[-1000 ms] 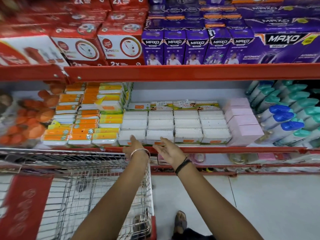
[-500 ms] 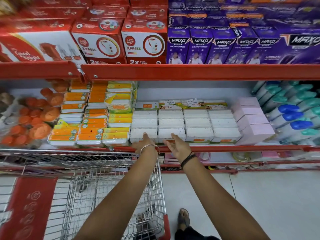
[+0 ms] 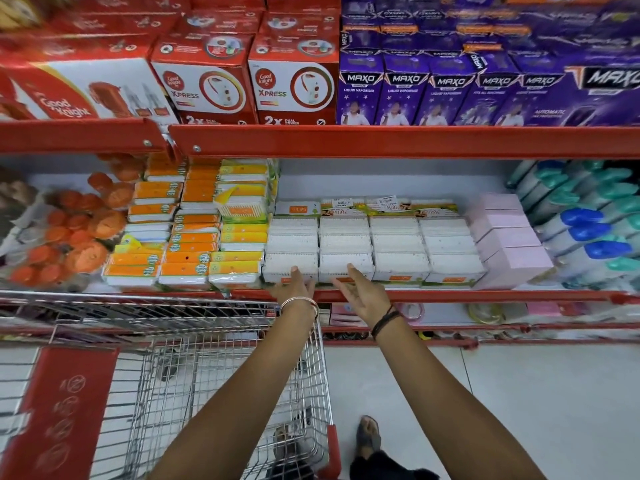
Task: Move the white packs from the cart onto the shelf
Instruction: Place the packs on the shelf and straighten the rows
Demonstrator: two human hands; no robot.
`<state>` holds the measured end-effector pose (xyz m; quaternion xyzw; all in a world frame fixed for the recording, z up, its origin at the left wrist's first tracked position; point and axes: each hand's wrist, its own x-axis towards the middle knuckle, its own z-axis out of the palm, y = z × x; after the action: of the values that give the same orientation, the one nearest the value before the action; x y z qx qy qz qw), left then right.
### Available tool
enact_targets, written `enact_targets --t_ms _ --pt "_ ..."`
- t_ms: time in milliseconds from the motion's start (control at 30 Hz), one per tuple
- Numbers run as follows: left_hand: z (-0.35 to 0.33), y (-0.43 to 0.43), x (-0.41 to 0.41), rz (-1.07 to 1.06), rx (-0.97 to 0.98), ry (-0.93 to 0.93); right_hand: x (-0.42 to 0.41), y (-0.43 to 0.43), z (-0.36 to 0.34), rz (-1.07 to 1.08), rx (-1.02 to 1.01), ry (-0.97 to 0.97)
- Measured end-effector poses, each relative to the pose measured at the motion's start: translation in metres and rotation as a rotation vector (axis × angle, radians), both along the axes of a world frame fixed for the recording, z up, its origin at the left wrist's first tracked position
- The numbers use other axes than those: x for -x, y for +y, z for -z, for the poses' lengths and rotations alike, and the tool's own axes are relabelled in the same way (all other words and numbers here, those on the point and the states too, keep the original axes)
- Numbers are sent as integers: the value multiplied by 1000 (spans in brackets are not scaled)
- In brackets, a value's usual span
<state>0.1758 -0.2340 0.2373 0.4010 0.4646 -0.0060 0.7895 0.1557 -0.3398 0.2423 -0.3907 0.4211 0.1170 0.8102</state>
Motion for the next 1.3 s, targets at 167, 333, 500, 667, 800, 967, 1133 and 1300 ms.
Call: enact_targets --t_ms 167,333,500,667,800,967,1133,1300 --pt "4 15 13 467 -631 -291 19 -12 -1 -128 944 -255" --pt "6 35 -16 968 -1670 -671 -6 -45 16 -582 1729 -557" --pt "27 34 -41 1271 -1790 -514 -32 -44 30 -973 1901 -528" --pt "36 30 -45 1296 -1859 -457 -40 -42 38 -1009 1936 -474" --pt "38 29 -47 1278 -1885 -454 -42 -42 38 -1024 1938 -475" --pt "36 29 -47 1298 -1905 -448 -42 -42 37 -1028 1900 -478" --pt "26 22 -41 1275 -1942 -454 -31 -67 22 -943 1783 -586" --pt "10 -16 -30 1273 -1904 -605 -18 -127 18 -804 1800 -498"
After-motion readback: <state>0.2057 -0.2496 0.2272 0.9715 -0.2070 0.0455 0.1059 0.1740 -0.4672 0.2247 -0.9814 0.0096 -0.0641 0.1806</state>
